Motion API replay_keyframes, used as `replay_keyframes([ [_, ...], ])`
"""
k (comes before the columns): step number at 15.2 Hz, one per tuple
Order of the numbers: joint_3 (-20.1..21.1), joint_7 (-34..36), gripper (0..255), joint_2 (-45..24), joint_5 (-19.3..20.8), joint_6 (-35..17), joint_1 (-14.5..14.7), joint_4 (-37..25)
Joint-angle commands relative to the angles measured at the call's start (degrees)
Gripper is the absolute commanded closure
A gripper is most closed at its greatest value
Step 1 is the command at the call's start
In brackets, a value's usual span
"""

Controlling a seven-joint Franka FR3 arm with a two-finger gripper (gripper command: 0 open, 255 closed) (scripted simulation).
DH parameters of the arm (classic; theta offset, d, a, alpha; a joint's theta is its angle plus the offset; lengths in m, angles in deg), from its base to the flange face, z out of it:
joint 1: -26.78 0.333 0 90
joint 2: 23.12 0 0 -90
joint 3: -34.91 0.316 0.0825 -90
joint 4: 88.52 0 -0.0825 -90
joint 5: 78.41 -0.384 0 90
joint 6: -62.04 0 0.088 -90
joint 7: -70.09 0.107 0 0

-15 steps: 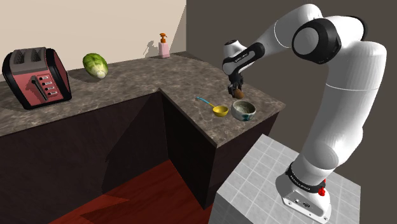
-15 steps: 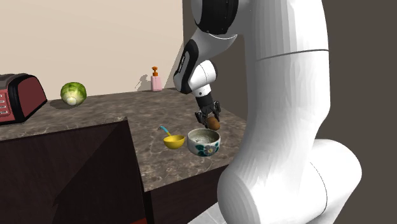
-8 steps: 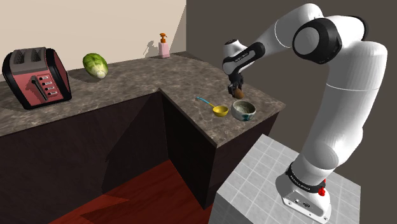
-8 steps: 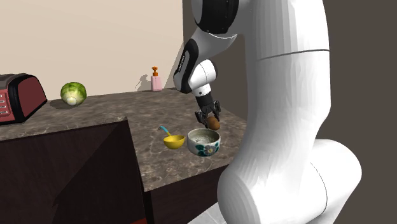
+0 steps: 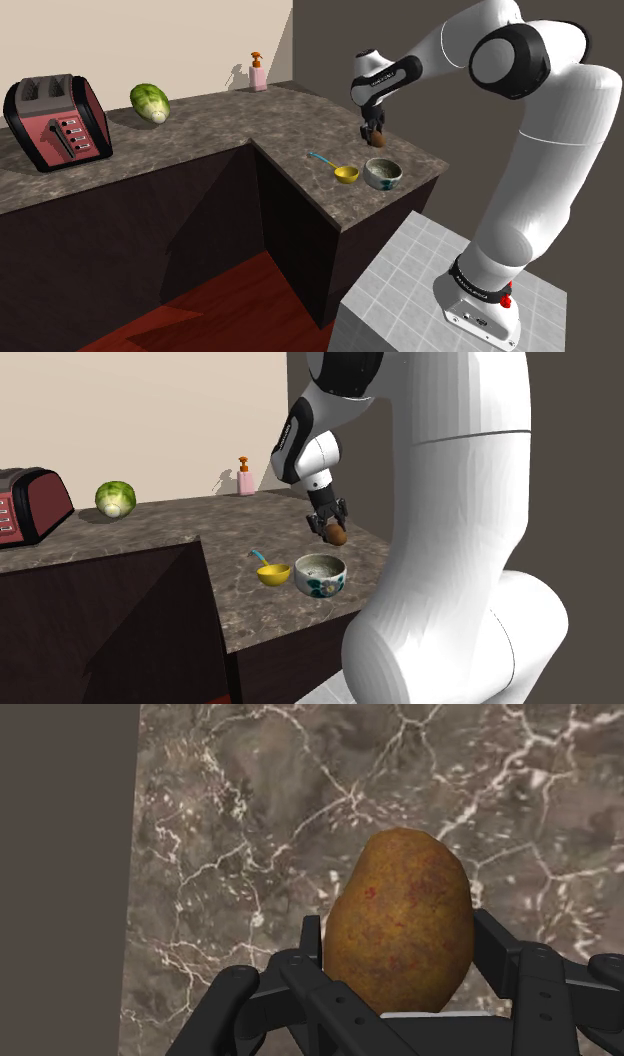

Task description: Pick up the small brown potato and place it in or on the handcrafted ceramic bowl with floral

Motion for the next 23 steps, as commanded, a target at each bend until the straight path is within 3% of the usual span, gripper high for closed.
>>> replay_keyframes([
  [1,0.04,-0.33,255,0.75,-0.08,1.44,0.09,-0.7],
  [20,0.21,-3.54,255,5.22,-0.65,14.26,0.57,-9.44],
  [23,1.19,-0.54,255,11.37,0.41,13.71,2.02,-1.98],
])
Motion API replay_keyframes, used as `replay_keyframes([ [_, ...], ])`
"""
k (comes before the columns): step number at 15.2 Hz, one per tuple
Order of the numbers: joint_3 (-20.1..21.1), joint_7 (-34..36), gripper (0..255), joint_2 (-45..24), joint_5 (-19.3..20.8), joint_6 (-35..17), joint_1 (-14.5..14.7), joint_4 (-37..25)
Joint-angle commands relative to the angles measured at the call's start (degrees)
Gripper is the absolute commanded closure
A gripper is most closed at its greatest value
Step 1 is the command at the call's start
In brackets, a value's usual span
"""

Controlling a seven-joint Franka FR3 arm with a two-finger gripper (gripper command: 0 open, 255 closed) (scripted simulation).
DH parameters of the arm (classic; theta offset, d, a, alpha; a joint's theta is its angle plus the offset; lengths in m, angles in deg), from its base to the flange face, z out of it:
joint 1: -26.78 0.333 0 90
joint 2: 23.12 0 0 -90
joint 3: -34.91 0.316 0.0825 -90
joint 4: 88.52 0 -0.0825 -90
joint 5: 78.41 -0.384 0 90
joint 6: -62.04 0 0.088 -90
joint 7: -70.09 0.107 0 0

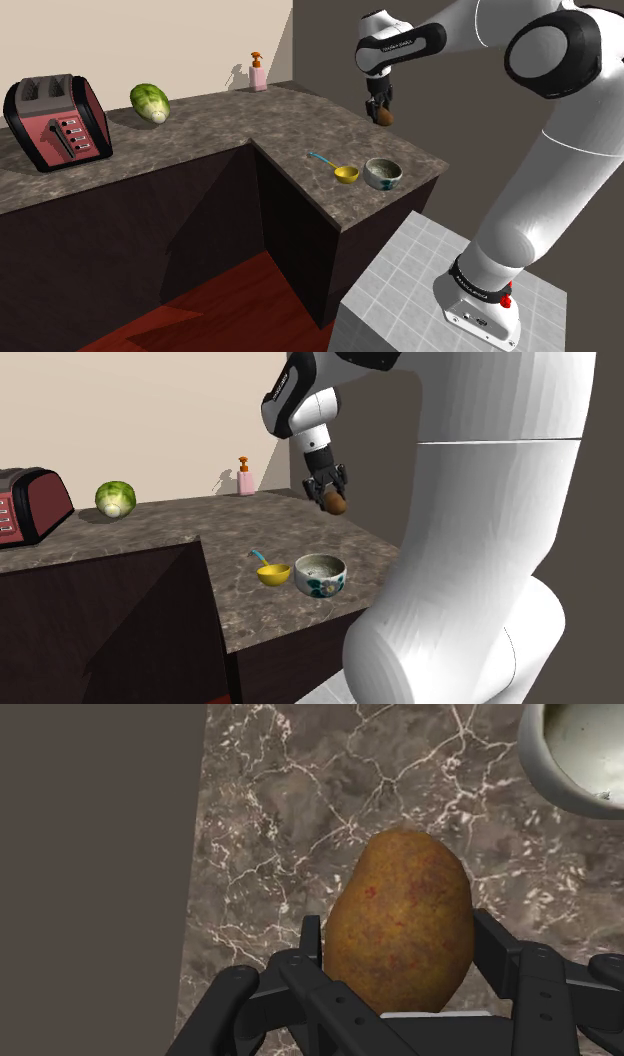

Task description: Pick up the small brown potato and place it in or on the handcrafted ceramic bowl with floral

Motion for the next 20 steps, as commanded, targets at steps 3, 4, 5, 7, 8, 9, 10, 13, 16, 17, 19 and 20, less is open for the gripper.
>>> replay_keyframes([
  [3,1.47,3.67,255,7.75,1.01,-0.22,1.57,8.94],
  [4,1.96,4.64,255,9.67,1.14,-0.11,1.96,11.02],
  [5,2.47,5.61,255,11.56,1.22,0.05,2.35,13.02],
  [7,3.56,7.5,255,15.28,1.2,0.53,3.12,16.84],
  [8,4.15,8.43,255,17.12,1.11,0.83,3.51,18.66],
  [9,4.76,9.35,255,18.94,0.96,1.18,3.9,20.41],
  [10,5.4,10.27,255,20.74,0.75,1.57,4.29,22.1],
  [13,7.45,12.99,255,26.08,-0.26,3.0,5.58,26.83],
  [16,7.34,13.55,255,25.52,-0.05,0.68,5.52,28.66],
  [17,7.3,13.75,255,25.3,0.03,-0.1,5.5,29.24],
  [19,7.22,14.14,255,24.83,0.19,-1.66,5.46,30.38],
  [20,7.18,14.34,255,24.57,0.28,-2.45,5.44,30.93],
])
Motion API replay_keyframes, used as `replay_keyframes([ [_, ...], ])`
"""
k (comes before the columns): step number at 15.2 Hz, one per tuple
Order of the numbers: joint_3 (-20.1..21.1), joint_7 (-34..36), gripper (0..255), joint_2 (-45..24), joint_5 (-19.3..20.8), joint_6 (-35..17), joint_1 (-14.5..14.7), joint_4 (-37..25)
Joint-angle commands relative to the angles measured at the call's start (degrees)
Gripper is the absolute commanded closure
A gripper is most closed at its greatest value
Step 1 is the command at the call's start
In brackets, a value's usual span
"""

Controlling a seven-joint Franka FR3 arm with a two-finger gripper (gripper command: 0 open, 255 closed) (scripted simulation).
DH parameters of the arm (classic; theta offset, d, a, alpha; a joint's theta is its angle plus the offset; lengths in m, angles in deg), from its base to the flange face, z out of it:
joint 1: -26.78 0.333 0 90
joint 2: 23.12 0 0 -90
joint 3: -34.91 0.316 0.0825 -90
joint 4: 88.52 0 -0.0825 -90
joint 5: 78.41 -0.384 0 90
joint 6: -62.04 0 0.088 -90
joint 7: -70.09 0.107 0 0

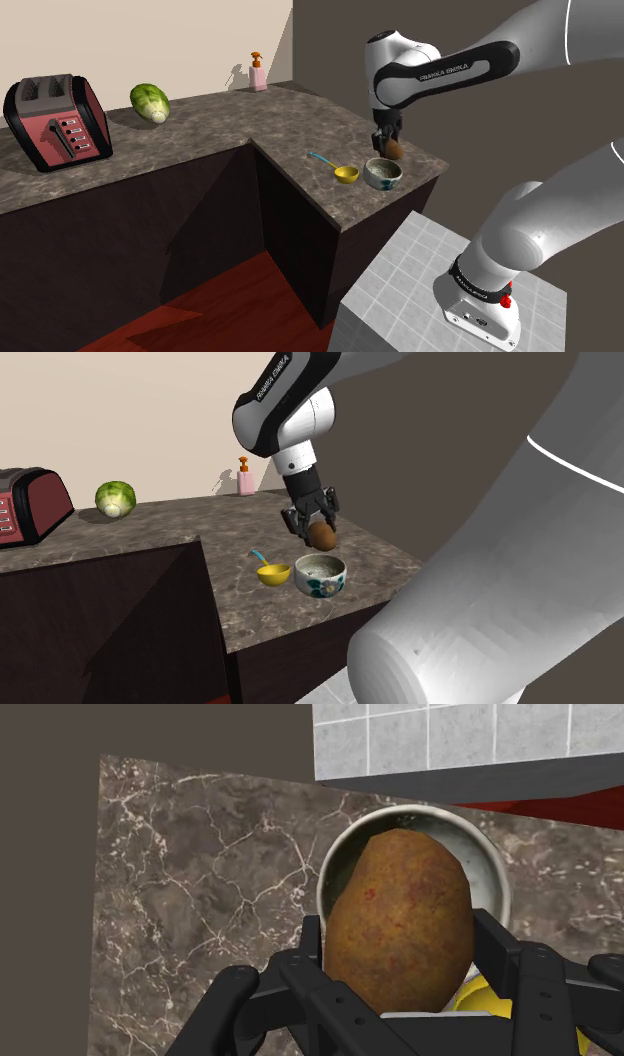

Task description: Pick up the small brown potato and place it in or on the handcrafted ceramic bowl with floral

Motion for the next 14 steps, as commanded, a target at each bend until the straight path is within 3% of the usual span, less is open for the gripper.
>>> replay_keyframes([
  [1,-0.09,0.4,255,-0.45,0.19,-1.65,-0.05,1.21],
  [7,-0.31,1.59,255,-2.29,0.78,-6.23,-0.21,4.07],
  [14,-0.31,1.59,255,-2.29,0.78,-6.23,-0.21,4.07],
])
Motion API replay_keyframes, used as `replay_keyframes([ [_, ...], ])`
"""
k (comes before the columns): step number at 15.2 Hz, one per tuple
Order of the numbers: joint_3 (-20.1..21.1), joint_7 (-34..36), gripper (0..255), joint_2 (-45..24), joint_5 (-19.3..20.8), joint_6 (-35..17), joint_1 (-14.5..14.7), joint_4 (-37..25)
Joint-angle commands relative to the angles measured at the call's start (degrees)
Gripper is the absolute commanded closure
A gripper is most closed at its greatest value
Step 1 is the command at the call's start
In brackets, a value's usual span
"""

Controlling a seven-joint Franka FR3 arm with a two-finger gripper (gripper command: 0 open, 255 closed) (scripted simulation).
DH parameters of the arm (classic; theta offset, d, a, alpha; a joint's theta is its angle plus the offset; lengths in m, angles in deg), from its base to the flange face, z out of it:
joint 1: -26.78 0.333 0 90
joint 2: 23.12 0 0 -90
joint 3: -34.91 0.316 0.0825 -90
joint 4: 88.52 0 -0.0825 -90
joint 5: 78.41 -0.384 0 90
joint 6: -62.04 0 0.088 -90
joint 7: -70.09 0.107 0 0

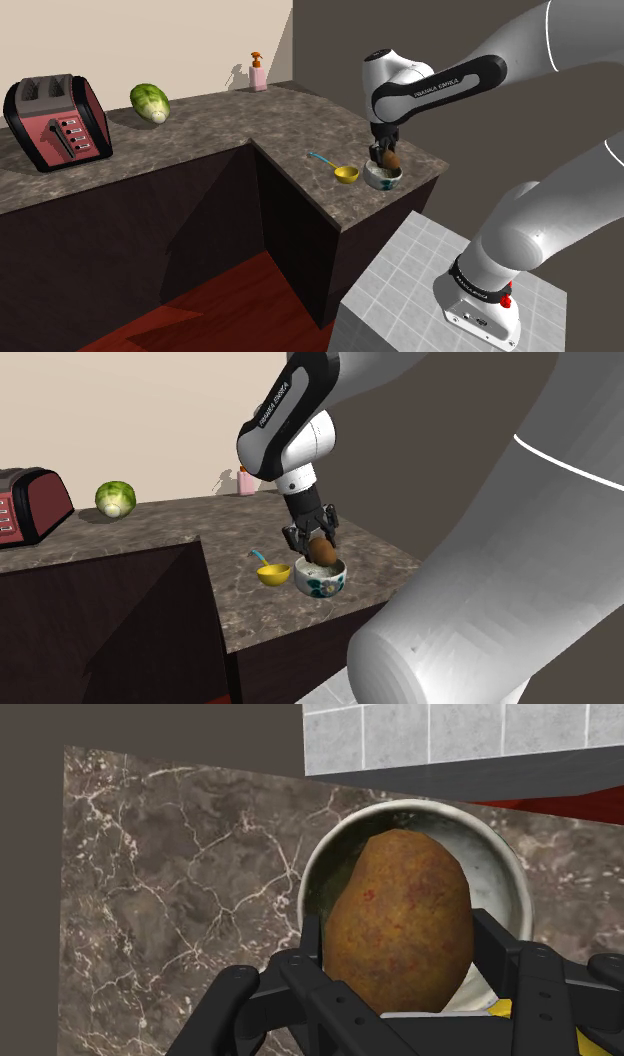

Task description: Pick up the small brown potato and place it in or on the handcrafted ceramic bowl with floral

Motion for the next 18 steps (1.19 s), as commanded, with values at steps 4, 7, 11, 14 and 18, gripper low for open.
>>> replay_keyframes([
  [4,0.0,0.0,0,0.0,0.0,0.0,0.0,0.0],
  [7,0.0,0.0,0,0.0,0.0,0.0,0.0,0.0],
  [11,1.32,-0.52,0,1.18,-1.6,7.46,0.99,-6.1],
  [14,1.32,-0.53,0,1.19,-1.6,7.46,0.98,-6.1],
  [18,1.32,-0.53,0,1.18,-1.6,7.46,0.98,-6.1],
])
